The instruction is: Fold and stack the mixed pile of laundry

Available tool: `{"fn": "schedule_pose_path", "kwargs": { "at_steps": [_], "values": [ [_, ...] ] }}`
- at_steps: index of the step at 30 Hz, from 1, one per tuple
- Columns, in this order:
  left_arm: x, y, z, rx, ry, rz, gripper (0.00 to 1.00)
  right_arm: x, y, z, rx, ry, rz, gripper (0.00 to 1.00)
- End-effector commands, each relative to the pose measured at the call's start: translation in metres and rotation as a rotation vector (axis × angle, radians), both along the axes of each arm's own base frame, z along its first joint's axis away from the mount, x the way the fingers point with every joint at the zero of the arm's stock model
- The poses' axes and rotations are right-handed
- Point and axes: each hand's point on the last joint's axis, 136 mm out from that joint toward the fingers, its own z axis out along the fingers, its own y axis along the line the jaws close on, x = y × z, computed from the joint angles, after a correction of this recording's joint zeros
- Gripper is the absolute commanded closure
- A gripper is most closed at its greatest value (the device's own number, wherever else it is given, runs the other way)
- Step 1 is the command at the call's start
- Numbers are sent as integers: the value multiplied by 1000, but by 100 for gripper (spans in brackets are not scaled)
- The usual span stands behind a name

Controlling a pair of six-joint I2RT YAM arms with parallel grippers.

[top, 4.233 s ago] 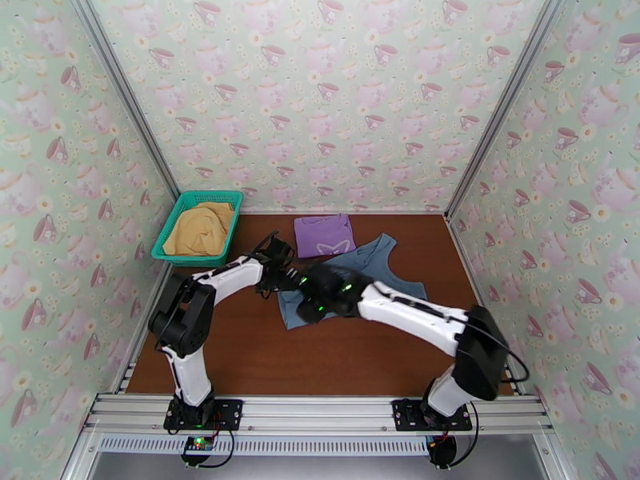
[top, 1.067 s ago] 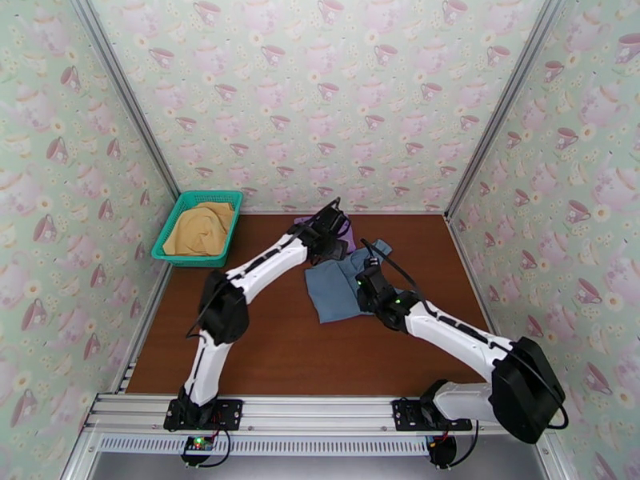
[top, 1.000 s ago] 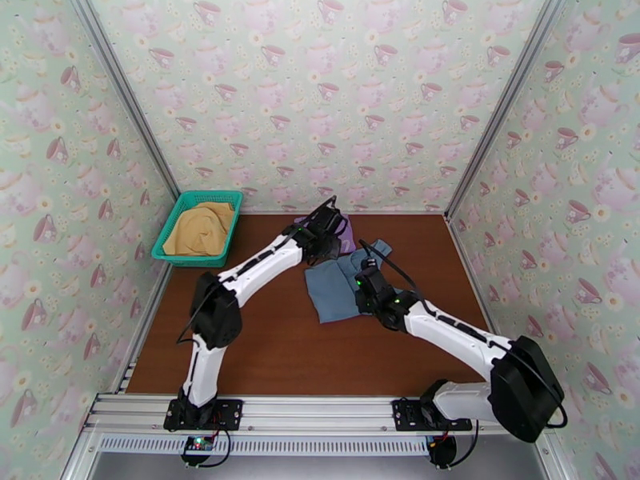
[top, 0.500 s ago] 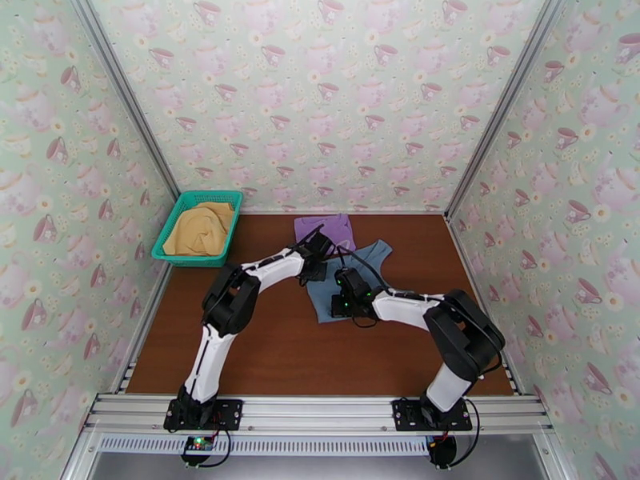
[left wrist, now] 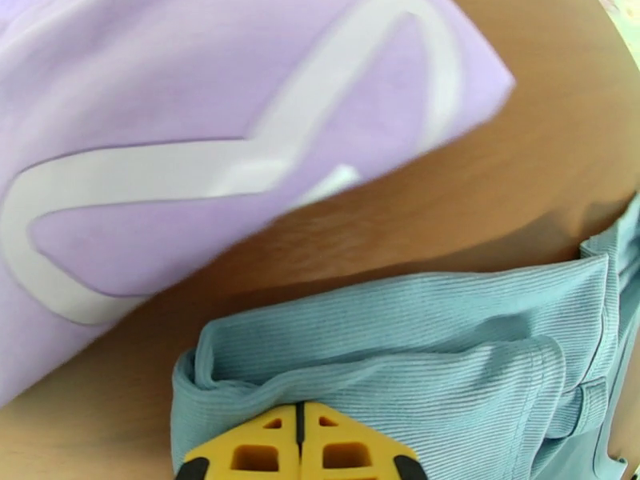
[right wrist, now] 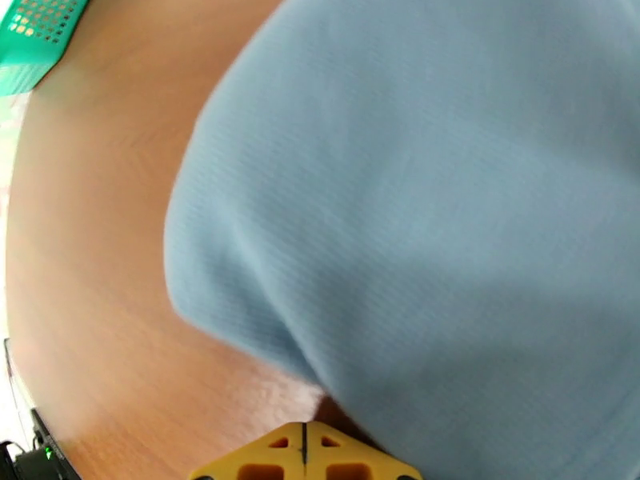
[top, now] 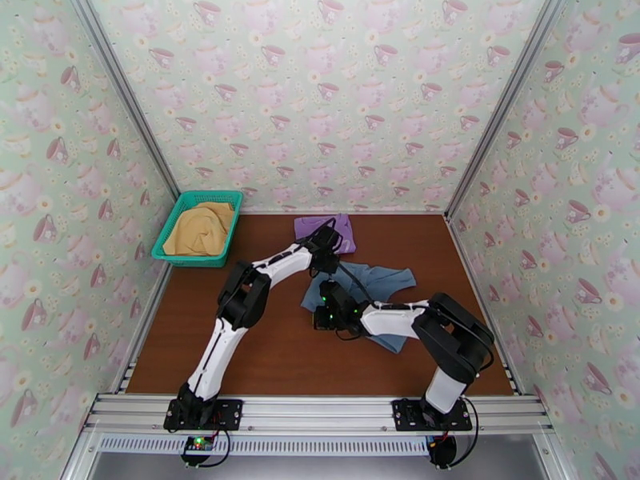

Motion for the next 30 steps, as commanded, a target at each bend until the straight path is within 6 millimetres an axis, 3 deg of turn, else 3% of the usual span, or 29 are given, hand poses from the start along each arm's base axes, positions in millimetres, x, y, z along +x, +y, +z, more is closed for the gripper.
{"fn": "schedule_pose_path", "kwargs": {
  "at_steps": [1,5,7,9,11,13,15,17,21,24,30],
  "values": [
    [-5,-7,73,-77,-126,-37,94,31,-19,47,-74,-124,-17,100],
    [-18,17,168,-137,-305,8,62,49,-62,93,-129,-199,-31,100],
    [-32,35,195,-134,-342,37,51,60,-89,110,-152,-217,-38,100],
    [-46,50,200,-115,-332,64,50,73,-110,119,-164,-208,-25,99],
    [-61,63,190,-94,-292,101,56,90,-127,120,-192,-199,10,99],
    [-77,69,166,-89,-230,137,70,108,-133,118,-181,-173,59,100],
    [-91,68,135,-111,-173,181,89,128,-137,105,-174,-127,102,100],
    [-101,65,105,-145,-123,233,96,146,-141,87,-184,-78,116,100],
    [-115,55,58,-172,-75,317,100,168,-132,49,-173,9,135,100],
    [-116,48,38,-169,-79,349,100,172,-123,26,-113,57,103,100],
    [-113,45,-8,-106,-36,374,100,161,-127,-10,-64,133,-59,100]
  ]
}}
